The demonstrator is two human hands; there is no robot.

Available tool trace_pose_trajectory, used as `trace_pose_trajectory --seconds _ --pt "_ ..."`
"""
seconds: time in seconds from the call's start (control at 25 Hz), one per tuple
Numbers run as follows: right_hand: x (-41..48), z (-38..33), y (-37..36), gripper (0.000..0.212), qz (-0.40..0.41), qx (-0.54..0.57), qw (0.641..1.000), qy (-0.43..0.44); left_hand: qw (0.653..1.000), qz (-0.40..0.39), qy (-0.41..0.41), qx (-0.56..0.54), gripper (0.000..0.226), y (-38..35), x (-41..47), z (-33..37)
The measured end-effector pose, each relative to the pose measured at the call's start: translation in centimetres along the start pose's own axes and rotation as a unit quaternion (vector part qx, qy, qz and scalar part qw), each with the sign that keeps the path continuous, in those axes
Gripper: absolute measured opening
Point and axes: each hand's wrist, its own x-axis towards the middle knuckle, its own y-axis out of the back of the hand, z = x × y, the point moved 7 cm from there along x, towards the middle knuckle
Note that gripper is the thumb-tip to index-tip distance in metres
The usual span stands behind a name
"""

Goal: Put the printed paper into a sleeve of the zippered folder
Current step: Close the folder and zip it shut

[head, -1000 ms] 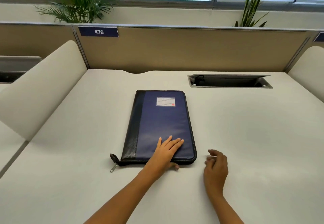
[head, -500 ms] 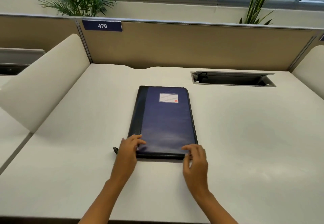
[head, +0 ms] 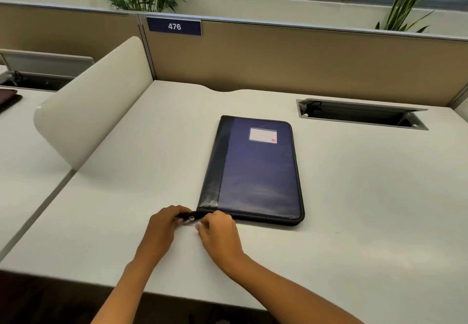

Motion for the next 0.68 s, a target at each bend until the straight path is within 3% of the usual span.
trace_pose_trajectory --seconds 0.24,0.48,0.68 --pt "1.3 -1.6 -1.5 0.034 -0.017 -0.025 0.997 -0.072 0.997 0.013 0.043 -0.067 0.031 0.4 -0.3 -0.5" --pt "0.6 -1.4 -1.6 0.023 0.017 -0.042 0.998 -0.051 0.995 0.017 0.047 -0.087 0.039 0.3 -0.2 -0.7" --pt "0.3 -1.5 -1.7 0.034 0.031 -0.025 0.997 -0.06 0.996 0.014 0.014 -0.089 0.052 0.3 -0.2 -0.6"
